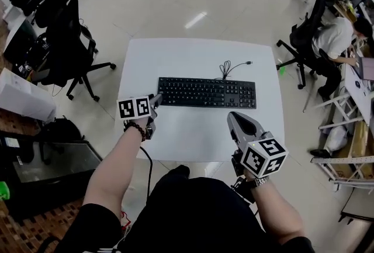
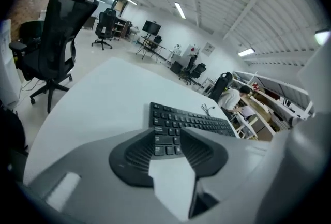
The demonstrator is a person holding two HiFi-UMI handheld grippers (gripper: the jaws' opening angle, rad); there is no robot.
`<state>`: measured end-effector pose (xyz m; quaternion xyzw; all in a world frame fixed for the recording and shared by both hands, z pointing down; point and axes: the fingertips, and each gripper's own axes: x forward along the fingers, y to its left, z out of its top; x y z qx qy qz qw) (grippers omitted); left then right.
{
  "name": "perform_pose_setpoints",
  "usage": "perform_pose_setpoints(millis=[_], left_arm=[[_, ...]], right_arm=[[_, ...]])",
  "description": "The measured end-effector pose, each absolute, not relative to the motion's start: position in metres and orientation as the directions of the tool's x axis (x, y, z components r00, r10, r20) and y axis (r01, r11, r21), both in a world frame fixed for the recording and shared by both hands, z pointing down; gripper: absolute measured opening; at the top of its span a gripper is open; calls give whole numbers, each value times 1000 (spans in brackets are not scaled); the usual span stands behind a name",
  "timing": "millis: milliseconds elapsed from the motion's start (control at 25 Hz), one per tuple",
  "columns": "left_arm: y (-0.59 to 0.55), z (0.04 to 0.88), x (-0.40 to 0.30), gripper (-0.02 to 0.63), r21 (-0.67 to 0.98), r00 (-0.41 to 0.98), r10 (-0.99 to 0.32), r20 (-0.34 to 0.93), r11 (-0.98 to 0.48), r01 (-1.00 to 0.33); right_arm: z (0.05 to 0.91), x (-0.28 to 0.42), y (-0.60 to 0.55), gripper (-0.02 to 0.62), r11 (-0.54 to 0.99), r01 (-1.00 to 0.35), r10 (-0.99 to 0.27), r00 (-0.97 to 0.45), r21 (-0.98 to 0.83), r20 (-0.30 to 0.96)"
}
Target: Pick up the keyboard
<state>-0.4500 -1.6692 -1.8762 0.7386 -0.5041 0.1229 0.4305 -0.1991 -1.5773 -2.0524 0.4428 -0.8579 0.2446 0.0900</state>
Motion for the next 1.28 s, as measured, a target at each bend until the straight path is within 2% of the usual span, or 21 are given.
perform_pose_setpoints(millis=[480,920,960,1080,1280], left_arm=[[-1706,-1825,-447,134,628,553,-530,643,-48,-777],[-1690,-1870,-446,85,659,582,-537,611,-62,-749],[-1687,-1875,-445,83,662,584,-538,607,-63,-747],[-1680,-1890,-442,78,665,590,-537,603,-71,-744],[-1671,-1911,-435,71,678,614,-526,589,-92,-730]], right_arm=[[-2014,-192,-1618,3,379,-841,-715,-531,-387,455],[-1957,-185,-1628,5,217,-796,-669,-542,-565,508],[-1949,-183,-1627,13,185,-782,-662,-547,-595,512],[-1921,-177,-1624,96,64,-712,-648,-563,-700,513],[-1878,-161,-1626,209,-149,-537,-680,-554,-831,480]])
